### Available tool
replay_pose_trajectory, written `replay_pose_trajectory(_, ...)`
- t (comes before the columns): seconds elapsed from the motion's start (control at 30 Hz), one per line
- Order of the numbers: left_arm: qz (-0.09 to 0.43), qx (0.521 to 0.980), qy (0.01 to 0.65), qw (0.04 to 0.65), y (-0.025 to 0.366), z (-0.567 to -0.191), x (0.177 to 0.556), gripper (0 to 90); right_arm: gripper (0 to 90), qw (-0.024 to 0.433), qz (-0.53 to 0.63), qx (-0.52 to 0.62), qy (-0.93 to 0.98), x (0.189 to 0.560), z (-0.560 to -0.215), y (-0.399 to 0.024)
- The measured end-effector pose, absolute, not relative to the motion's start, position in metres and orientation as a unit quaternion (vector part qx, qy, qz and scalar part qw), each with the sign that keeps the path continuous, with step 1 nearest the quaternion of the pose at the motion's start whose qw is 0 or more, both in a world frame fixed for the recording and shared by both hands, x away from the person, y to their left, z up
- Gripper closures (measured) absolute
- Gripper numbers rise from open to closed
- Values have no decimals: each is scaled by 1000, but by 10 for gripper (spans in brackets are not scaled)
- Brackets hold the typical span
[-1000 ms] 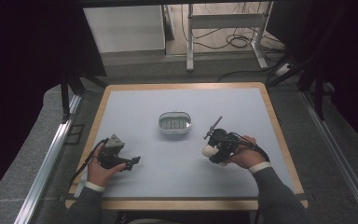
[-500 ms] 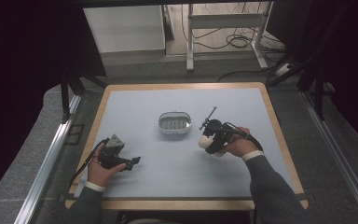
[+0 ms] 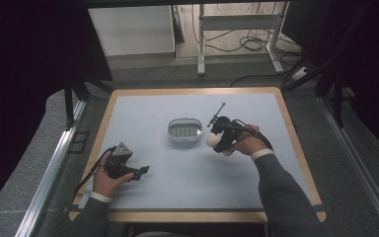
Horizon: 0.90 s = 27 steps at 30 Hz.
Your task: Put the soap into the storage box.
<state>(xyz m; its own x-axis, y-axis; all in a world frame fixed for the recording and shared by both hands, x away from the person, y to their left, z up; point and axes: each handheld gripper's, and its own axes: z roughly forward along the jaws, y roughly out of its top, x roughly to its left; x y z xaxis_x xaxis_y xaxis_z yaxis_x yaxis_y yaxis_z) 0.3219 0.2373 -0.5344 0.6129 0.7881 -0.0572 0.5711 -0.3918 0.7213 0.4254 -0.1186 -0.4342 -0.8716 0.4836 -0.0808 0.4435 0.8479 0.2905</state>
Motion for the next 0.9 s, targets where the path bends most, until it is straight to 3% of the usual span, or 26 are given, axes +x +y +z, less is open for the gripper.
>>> replay_pose_trajectory(0.9, 142, 824, 412, 362, 236, -536, 322, 75, 495, 93, 148, 204, 963, 457, -421, -77)
